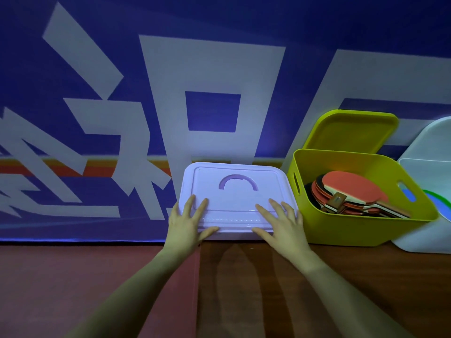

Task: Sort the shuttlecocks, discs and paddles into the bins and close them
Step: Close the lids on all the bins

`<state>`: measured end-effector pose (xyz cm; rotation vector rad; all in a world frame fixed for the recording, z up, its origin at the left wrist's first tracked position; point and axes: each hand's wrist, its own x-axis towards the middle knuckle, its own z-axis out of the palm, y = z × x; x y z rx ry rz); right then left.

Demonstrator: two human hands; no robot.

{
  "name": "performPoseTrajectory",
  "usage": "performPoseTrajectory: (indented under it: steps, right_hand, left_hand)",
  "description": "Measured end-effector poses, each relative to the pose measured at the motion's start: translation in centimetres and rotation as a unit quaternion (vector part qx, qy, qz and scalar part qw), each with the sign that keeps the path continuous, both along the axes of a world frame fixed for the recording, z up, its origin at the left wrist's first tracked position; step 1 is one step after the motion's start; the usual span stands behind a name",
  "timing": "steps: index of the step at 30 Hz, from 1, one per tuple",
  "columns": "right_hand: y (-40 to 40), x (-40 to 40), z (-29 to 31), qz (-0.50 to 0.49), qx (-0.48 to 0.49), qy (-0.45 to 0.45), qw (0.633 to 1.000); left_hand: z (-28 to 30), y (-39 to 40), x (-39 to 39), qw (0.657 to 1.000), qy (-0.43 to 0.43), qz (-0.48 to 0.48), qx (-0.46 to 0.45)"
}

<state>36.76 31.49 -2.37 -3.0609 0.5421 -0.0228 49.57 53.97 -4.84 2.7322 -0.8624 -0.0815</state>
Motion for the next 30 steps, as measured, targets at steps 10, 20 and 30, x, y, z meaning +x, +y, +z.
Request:
performPoseTrajectory:
  steps: [10, 20, 30]
  right_hand:
    - [-0.6, -0.9, -1.1, 0.006, -0.022, 0.005, 1.0]
    - [0.4, -0.9, -2.1, -0.015, -0.003, -0.021, 1.0]
    - [0.9, 0.8, -0.8, -0.035, -0.006, 0.031, 0.999]
  left_hand:
    - [0.5, 0.2, -1.5, 0.999, -0.038, -0.009, 0.023]
    - [0.0, -0.5, -0.9, 0.997, -0.057, -0.023, 0.049]
    - [0.6, -0.4, -1.3, 0.997, -0.021, -0.008, 0.072]
